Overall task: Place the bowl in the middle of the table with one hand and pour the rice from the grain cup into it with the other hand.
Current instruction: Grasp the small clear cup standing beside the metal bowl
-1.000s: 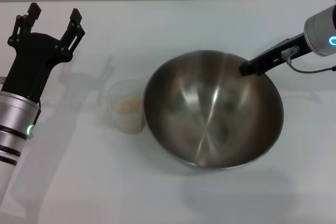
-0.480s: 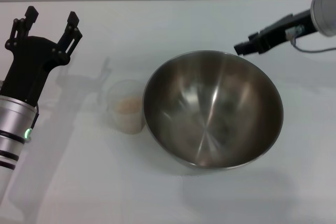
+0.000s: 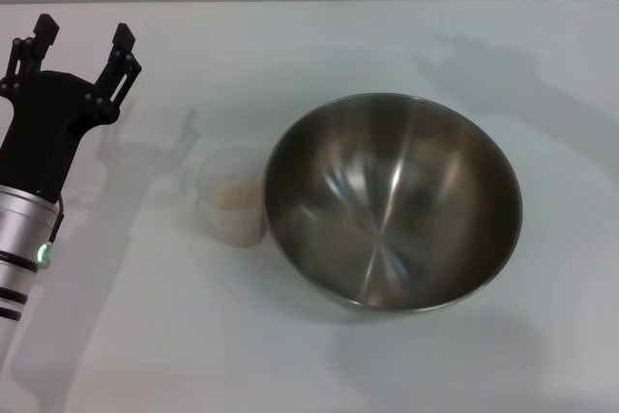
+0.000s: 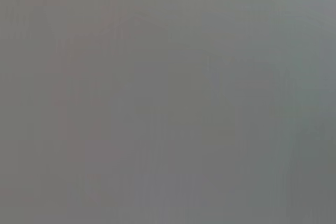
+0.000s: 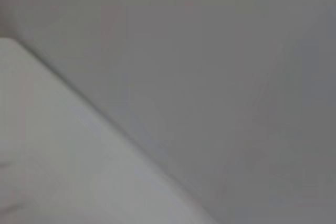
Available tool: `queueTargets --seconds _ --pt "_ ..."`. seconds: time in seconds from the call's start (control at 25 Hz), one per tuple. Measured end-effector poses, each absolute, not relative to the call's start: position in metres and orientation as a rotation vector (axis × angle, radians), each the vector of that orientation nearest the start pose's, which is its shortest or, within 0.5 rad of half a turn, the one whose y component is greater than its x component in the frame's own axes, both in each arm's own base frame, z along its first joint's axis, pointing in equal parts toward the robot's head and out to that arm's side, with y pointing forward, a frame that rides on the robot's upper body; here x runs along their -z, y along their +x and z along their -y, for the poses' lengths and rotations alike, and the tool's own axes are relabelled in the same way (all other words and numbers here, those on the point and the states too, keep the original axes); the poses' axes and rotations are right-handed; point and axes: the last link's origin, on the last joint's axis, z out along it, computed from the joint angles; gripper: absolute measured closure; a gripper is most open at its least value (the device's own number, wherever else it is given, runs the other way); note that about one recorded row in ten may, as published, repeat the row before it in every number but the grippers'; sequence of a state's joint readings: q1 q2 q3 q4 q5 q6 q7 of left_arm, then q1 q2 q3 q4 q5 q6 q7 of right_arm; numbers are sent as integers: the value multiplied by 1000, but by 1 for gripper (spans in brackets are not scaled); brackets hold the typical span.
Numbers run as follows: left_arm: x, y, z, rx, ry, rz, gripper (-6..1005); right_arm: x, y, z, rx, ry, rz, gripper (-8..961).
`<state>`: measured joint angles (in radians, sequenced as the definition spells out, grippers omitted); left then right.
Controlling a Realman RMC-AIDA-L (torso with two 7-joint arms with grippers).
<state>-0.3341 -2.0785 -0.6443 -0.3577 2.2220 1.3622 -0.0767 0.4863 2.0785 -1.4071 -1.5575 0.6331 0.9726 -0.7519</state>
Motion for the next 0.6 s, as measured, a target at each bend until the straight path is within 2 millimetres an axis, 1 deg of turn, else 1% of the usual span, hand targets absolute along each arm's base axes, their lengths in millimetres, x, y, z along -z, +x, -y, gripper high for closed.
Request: queueTargets --seconds 0.04,0.08,0.12,0.16,0.2,0.24,0.36,0.4,0.44,0.48,0.52,0.56,0.6 --pt "34 -281 -297 946 -1626 419 185 -48 126 -403 -82 -2277 -367 517" --pt "34 -281 -297 946 -1626 419 185 -45 124 -403 -117 -2186 -253 516" --pt "34 -281 -297 946 -1625 419 186 -45 124 -403 -117 -2186 -253 516" --pt "34 -281 -297 947 -1625 419 186 -43 123 -401 -136 -2134 -197 516" --pt "34 -281 -297 948 -1625 419 186 -41 122 -398 -193 -2028 -98 516" --pt "34 -280 -297 948 -1624 418 186 -41 122 -398 -193 -2028 -98 516" --pt "34 -280 -298 950 -1621 417 187 -36 125 -386 -319 -1850 24 515" --pt "33 -280 -299 950 -1620 417 187 -32 131 -375 -420 -1721 82 515" --pt "33 -280 -299 950 -1620 417 187 -32 131 -375 -420 -1721 82 515" --pt "33 -280 -299 950 -1618 417 187 -27 139 -364 -526 -1598 124 515" --pt "33 -280 -299 950 -1616 418 188 -27 139 -364 -526 -1598 124 515" --pt "33 -280 -299 950 -1613 419 188 -21 147 -358 -567 -1555 138 514" --pt "32 -281 -299 951 -1611 419 188 -15 163 -345 -677 -1468 163 514"
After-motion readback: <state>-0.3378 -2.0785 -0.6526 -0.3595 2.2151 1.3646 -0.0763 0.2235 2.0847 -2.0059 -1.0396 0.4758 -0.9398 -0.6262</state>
